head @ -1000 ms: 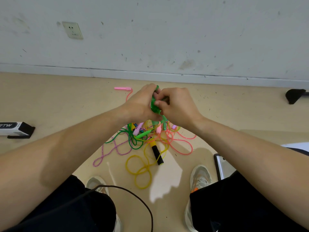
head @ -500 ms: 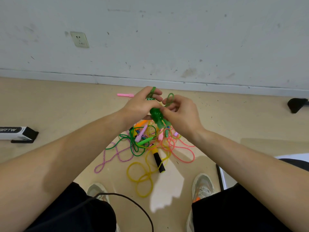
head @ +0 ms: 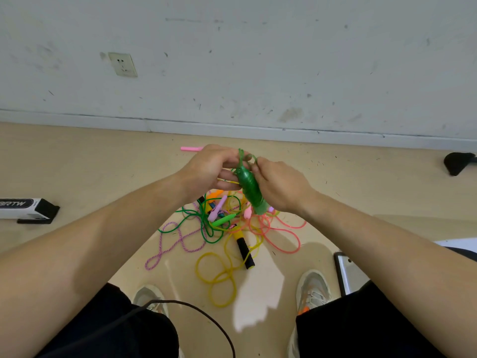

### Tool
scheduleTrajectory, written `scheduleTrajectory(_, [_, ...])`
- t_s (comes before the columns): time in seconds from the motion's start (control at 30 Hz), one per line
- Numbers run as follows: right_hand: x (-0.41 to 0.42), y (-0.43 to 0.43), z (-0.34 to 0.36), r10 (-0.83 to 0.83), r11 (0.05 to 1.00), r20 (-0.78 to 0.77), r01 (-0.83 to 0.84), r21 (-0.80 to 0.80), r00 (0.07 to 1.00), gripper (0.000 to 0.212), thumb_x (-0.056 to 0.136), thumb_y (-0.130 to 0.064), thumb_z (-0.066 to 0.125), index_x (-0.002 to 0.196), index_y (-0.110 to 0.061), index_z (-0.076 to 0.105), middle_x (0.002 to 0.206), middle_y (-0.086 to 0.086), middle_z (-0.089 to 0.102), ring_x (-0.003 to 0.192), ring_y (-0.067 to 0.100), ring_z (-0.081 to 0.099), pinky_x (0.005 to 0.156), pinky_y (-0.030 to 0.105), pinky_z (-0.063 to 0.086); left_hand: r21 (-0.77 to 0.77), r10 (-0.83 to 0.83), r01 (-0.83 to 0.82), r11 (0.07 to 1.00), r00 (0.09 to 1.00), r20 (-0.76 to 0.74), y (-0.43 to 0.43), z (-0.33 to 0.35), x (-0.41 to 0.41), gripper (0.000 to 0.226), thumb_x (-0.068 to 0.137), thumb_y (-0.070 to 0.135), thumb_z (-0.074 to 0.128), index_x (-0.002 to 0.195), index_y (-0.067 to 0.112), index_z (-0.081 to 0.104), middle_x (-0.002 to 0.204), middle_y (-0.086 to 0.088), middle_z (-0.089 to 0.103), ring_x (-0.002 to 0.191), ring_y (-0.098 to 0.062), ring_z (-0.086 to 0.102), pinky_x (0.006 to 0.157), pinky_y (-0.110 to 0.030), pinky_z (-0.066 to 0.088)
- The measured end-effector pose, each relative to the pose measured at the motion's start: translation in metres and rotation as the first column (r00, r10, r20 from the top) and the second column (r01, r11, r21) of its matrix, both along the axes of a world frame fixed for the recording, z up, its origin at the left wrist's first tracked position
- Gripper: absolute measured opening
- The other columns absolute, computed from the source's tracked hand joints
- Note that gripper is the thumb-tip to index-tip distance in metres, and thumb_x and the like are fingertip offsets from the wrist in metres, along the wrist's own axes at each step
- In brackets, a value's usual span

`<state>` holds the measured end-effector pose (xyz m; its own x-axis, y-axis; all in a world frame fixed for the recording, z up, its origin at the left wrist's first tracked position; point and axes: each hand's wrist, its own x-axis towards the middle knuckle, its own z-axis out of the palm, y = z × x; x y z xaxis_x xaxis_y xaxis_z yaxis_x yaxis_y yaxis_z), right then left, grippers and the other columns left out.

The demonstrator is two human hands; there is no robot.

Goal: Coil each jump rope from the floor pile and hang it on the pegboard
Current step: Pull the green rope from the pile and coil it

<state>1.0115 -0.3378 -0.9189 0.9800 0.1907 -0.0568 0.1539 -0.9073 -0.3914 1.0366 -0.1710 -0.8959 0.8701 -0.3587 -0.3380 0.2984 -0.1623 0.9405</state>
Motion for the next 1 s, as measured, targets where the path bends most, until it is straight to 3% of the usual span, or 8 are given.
scheduleTrajectory(0.17, [-0.003, 0.001, 0.006, 0.130, 0.963, -0.111, -0.152, -0.221, 0.985, 0.030, 0.107, -0.034, 0.025, 0.101, -0.016, 0.048, 0.105, 0.012, 0.064, 0.089, 0.034, 0.058, 0.069, 0.037, 0.042, 0.178, -0.219, 0.207, 0.962, 0.974, 0.051, 0.007, -0.003, -0.003, 0.040, 0.098, -0.006, 0.036, 0.113, 0.005, 0.071, 0.105, -0.008, 0.076, 0.089, -0.025, 0.075, 0.077, -0.035, 0.062])
scheduleTrajectory(0.27, [-0.004, 0.002, 0.008, 0.165, 0.937, -0.156, -0.204, -0.283, 0.974, 0.030, 0.106, -0.033, 0.027, 0.101, -0.015, 0.051, 0.098, 0.008, 0.061, 0.085, 0.033, 0.056, 0.069, 0.036, 0.042, 0.260, -0.267, 0.242, 0.935, 0.962, 0.063, 0.010, -0.008, -0.003, 0.038, 0.099, -0.006, 0.038, 0.110, 0.007, 0.073, 0.110, -0.013, 0.074, 0.095, -0.029, 0.074, 0.077, -0.036, 0.063])
scheduleTrajectory(0.37, [-0.005, 0.004, 0.009, 0.175, 0.924, -0.224, -0.238, -0.299, 0.959, 0.030, 0.105, -0.029, 0.030, 0.100, -0.015, 0.055, 0.095, 0.006, 0.058, 0.080, 0.027, 0.049, 0.070, 0.035, 0.043, 0.312, -0.281, 0.245, 0.918, 0.957, 0.075, 0.014, -0.012, -0.001, 0.025, 0.099, -0.002, 0.046, 0.113, -0.008, 0.066, 0.115, -0.023, 0.069, 0.101, -0.039, 0.070, 0.077, -0.035, 0.062])
scheduleTrajectory(0.43, [-0.005, 0.003, 0.010, 0.166, 0.919, -0.273, -0.249, -0.304, 0.947, 0.028, 0.103, -0.026, 0.032, 0.100, -0.015, 0.057, 0.091, 0.002, 0.054, 0.082, 0.027, 0.050, 0.073, 0.037, 0.048, 0.327, -0.294, 0.254, 0.910, 0.952, 0.080, 0.013, -0.011, -0.002, 0.024, 0.099, 0.000, 0.051, 0.110, 0.000, 0.071, 0.110, -0.025, 0.070, 0.095, -0.034, 0.073, 0.077, -0.035, 0.062])
scheduleTrajectory(0.6, [-0.004, 0.001, 0.007, 0.152, 0.936, -0.344, -0.246, -0.250, 0.926, 0.025, 0.099, -0.020, 0.036, 0.101, -0.011, 0.059, 0.101, 0.006, 0.064, 0.092, 0.029, 0.059, 0.083, 0.043, 0.053, 0.372, -0.288, 0.229, 0.900, 0.951, 0.111, 0.007, -0.010, -0.005, 0.033, 0.096, -0.001, 0.053, 0.101, 0.023, 0.074, 0.099, -0.015, 0.076, 0.084, -0.025, 0.076, 0.078, -0.037, 0.062])
scheduleTrajectory(0.8, [0.000, -0.003, 0.009, 0.165, 0.970, -0.267, -0.205, -0.130, 0.949, 0.032, 0.108, -0.036, 0.027, 0.093, -0.017, 0.049, 0.082, -0.001, 0.053, 0.081, 0.022, 0.050, 0.070, 0.035, 0.040, 0.257, -0.152, 0.107, 0.960, 0.975, 0.162, 0.006, -0.008, -0.003, 0.024, 0.091, -0.003, 0.063, 0.099, 0.015, 0.076, 0.097, -0.016, 0.076, 0.081, -0.021, 0.073, 0.067, -0.025, 0.061])
scheduleTrajectory(0.9, [0.006, -0.011, 0.014, 0.100, 0.992, -0.279, -0.119, -0.051, 0.955, 0.026, 0.100, -0.036, 0.037, 0.100, -0.023, 0.060, 0.094, -0.002, 0.063, 0.092, 0.023, 0.058, 0.083, 0.040, 0.048, 0.230, -0.123, 0.076, 0.970, 0.972, 0.198, 0.004, -0.008, -0.003, 0.026, 0.089, -0.005, 0.065, 0.091, 0.018, 0.077, 0.092, -0.016, 0.076, 0.075, -0.018, 0.072, 0.068, -0.026, 0.061])
scheduleTrajectory(1.0, [0.012, -0.017, 0.020, 0.009, 0.968, -0.226, 0.048, 0.245, 0.974, 0.032, 0.086, -0.048, 0.041, 0.094, -0.031, 0.066, 0.090, -0.007, 0.066, 0.090, 0.019, 0.062, 0.085, 0.044, 0.050, 0.233, -0.130, 0.081, 0.969, 0.970, 0.204, 0.000, -0.010, -0.005, 0.026, 0.088, -0.006, 0.065, 0.088, 0.016, 0.078, 0.088, -0.018, 0.076, 0.074, -0.024, 0.074, 0.072, -0.033, 0.063])
